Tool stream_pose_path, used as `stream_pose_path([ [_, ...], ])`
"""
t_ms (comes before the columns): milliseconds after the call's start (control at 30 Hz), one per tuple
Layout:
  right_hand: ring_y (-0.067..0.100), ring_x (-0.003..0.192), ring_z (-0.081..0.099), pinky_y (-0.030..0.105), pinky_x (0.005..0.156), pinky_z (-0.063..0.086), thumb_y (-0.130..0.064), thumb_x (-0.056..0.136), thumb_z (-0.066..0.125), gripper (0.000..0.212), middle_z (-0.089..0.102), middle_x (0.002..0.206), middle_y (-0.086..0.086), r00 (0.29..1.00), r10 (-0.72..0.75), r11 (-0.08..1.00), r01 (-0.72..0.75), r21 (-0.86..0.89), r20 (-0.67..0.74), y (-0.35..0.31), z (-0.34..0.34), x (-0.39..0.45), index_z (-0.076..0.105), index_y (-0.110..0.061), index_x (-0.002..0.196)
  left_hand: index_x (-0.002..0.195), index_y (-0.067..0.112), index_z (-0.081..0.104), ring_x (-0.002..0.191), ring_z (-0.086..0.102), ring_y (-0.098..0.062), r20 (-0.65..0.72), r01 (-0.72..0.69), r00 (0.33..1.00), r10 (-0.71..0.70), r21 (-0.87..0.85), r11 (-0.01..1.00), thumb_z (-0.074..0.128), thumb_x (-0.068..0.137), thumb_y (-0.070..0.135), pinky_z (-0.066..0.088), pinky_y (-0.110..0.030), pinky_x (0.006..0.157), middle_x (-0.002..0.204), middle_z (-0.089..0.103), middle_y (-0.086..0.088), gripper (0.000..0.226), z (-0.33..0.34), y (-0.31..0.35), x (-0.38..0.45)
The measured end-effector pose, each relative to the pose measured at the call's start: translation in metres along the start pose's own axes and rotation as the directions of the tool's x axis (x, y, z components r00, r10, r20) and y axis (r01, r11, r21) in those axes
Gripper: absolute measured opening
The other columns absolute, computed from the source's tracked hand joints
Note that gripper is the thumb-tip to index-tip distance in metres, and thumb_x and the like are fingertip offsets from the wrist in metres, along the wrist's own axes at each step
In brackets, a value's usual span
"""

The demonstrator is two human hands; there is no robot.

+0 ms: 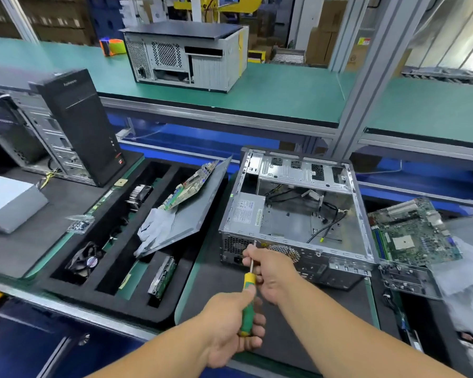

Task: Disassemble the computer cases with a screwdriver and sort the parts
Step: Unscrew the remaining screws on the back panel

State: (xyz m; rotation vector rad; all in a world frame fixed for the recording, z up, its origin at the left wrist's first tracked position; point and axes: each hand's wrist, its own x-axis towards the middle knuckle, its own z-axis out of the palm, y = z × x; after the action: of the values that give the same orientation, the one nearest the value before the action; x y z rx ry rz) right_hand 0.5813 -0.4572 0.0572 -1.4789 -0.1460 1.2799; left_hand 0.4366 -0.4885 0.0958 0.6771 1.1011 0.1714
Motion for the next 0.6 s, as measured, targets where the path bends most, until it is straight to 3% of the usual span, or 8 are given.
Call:
stream_pose_path([
  [100,0.005,0.031,0.039,0.018,0.031,0.028,-0.016,0.094,0.072,0.014,0.069,0.06,0.005,0.999,0.029,0.999,-0.028,0.031,-0.036,-0.002,0.002,-0.002,0.069,-0.003,0.093,0.112,0.006,0.052,0.062,0.062,-0.022,0.004,-0.036,0.999,0.036,0.12,0.992,0.073,0.097,0.024,0.056,-0.033,0.056,0.083,0.063,-0.016,0.031,0.003,0.002,-0.004],
  [200,0.005,0.031,0.042,0.018,0.03,0.029,-0.016,0.093,0.075,0.017,0.07,0.061,0.007,0.999,0.027,0.999,-0.025,0.046,-0.043,-0.002,0.003,-0.003,0.068,-0.002,0.1,0.103,0.005,0.052,0.059,0.063,-0.02,-0.065,-0.054,0.996,0.064,0.142,0.988,0.073,0.096,0.016,0.058,-0.033,0.057,0.081,0.061,-0.015,0.025,0.002,0.0,-0.003],
  [367,0.007,0.041,0.036,0.019,0.035,0.023,-0.027,0.099,0.067,0.024,0.068,0.064,0.007,0.999,0.037,0.998,-0.038,0.047,0.038,-0.002,-0.003,0.0,0.07,-0.004,0.094,0.108,0.003,0.062,0.061,0.064,-0.019,-0.149,-0.052,0.987,0.054,0.016,0.999,0.061,0.105,0.031,0.055,-0.031,0.053,0.081,0.071,-0.013,0.028,-0.003,-0.004,0.003],
  [467,0.008,0.048,0.029,0.018,0.037,0.019,-0.027,0.107,0.05,0.032,0.067,0.065,0.006,0.989,0.062,0.995,-0.071,0.07,0.135,-0.004,-0.009,0.003,0.07,-0.002,0.099,0.109,0.005,0.067,0.06,0.063,-0.017,-0.11,-0.023,0.994,0.023,0.005,1.0,0.049,0.108,0.044,0.05,-0.028,0.048,0.087,0.077,-0.012,0.043,-0.003,-0.008,0.005],
  [600,0.006,0.043,0.03,0.017,0.036,0.021,-0.019,0.105,0.055,0.024,0.068,0.064,0.006,0.995,-0.013,0.999,0.01,0.035,0.099,-0.002,-0.009,0.005,0.068,-0.003,0.094,0.109,0.003,0.069,0.057,0.061,-0.018,-0.037,-0.027,0.999,0.025,-0.059,0.998,0.039,0.11,0.049,0.047,-0.028,0.045,0.084,0.074,-0.014,0.055,-0.004,-0.011,0.007],
])
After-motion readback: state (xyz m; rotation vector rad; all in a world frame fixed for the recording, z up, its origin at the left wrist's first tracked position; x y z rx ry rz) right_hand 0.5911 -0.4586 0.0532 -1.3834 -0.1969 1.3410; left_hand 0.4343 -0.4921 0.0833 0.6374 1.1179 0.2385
